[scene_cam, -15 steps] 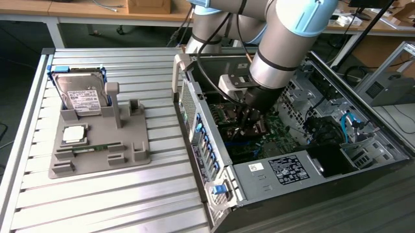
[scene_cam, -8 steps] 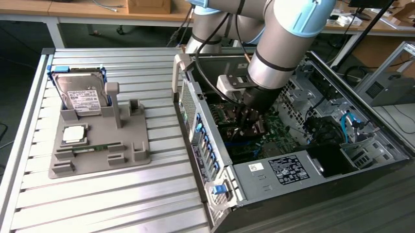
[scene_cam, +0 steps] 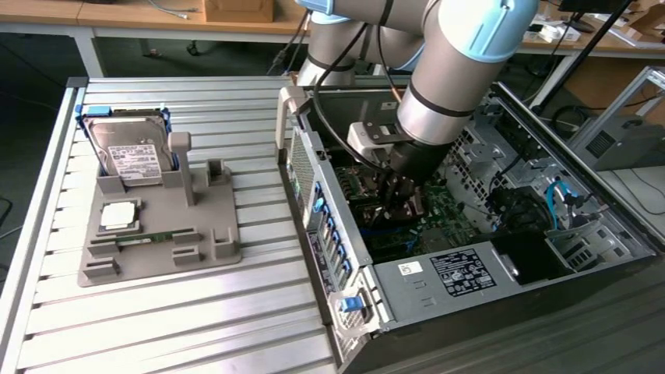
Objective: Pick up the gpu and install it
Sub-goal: 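Insert the gpu into the slot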
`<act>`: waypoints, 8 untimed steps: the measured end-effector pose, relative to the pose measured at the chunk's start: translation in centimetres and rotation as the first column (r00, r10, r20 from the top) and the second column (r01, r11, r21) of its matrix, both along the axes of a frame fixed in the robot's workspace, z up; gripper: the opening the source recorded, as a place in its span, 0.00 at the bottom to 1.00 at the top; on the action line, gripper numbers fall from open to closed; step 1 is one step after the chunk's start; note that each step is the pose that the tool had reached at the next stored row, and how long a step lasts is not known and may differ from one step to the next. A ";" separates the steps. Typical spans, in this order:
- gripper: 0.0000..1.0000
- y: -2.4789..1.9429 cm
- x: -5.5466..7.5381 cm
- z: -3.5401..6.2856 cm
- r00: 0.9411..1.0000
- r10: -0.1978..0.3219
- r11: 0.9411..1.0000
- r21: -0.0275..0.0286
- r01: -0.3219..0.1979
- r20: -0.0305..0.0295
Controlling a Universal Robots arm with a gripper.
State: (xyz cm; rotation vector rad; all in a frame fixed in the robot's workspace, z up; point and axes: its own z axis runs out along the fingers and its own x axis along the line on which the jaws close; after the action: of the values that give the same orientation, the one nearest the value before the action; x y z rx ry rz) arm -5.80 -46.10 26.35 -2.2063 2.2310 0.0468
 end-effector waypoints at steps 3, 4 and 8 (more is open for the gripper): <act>0.27 0.00 0.0 -0.03 1.000 -0.001 1.000 0.000 0.001 0.000; 0.27 0.00 0.0 -0.05 1.000 -0.002 1.000 0.000 0.002 0.000; 0.27 0.03 0.0 -0.10 1.000 -0.003 1.000 0.000 0.003 0.000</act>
State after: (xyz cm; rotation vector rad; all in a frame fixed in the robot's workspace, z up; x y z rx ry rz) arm -5.79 -46.07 26.25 -2.2030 2.2337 0.0470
